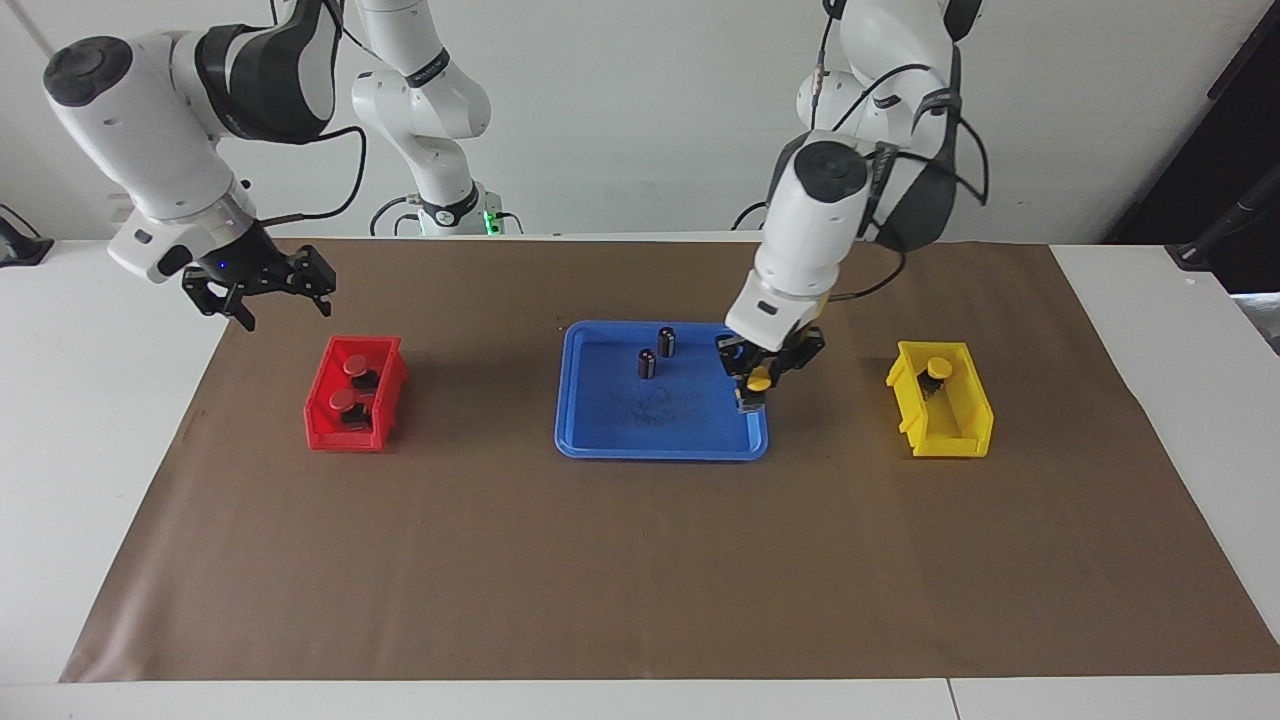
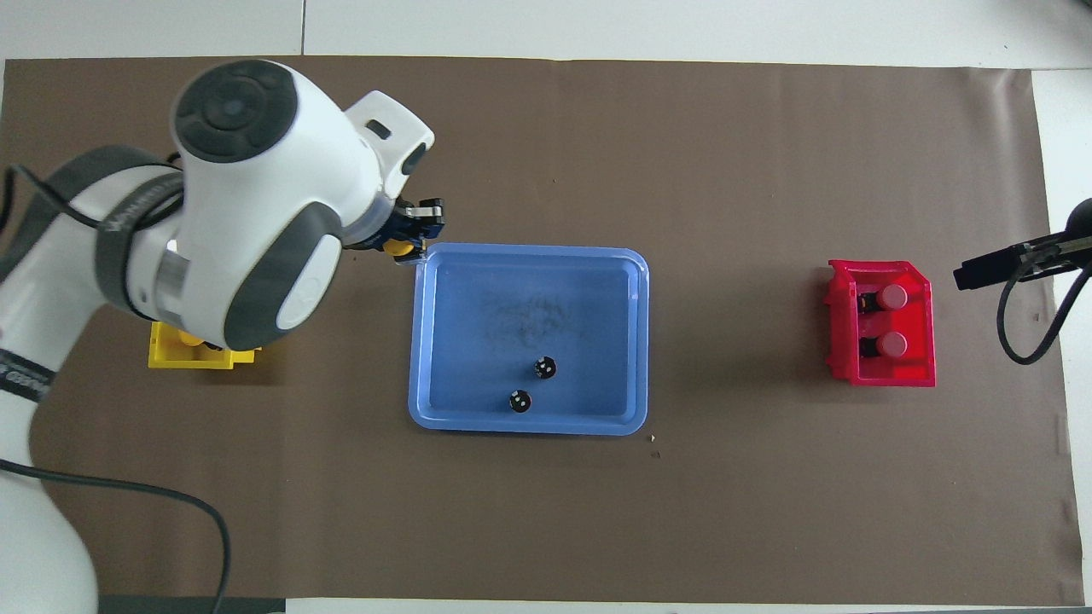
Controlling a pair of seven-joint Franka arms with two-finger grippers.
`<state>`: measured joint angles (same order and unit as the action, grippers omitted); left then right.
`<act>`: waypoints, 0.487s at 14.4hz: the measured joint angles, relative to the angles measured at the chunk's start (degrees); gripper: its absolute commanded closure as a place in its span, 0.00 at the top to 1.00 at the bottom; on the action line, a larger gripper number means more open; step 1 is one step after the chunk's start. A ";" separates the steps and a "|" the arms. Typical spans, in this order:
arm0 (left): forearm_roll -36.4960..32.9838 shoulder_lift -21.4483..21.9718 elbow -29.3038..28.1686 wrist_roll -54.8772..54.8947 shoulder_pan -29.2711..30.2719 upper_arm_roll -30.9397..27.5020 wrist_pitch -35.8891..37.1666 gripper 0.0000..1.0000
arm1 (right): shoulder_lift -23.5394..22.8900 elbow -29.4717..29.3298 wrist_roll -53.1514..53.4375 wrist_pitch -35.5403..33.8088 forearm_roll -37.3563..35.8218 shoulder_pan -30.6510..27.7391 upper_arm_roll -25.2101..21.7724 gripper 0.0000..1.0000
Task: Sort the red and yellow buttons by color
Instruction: 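Carry the yellow button into the yellow bin and open the left gripper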
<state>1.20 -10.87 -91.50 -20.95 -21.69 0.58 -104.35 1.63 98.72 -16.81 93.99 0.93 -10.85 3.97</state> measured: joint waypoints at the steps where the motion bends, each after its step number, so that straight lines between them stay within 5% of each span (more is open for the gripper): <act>1: 0.17 1.52 -0.12 6.99 4.83 -0.17 1.65 0.01 | -0.01 -2.34 0.58 -2.91 -0.01 0.00 0.01 1.00; 4: 0.52 2.49 -1.83 21.77 14.67 -0.36 2.46 0.01 | -0.28 -5.83 3.55 -6.59 -0.70 1.47 -0.07 1.00; 7: 0.57 3.59 -10.16 28.19 18.59 -0.34 -5.50 0.01 | -0.30 -6.41 7.52 -6.59 -3.82 5.80 -0.58 1.00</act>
<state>1.77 -7.28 -101.66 7.24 -3.10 0.24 -109.85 1.33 92.31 -9.30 87.40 -2.89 -5.05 3.38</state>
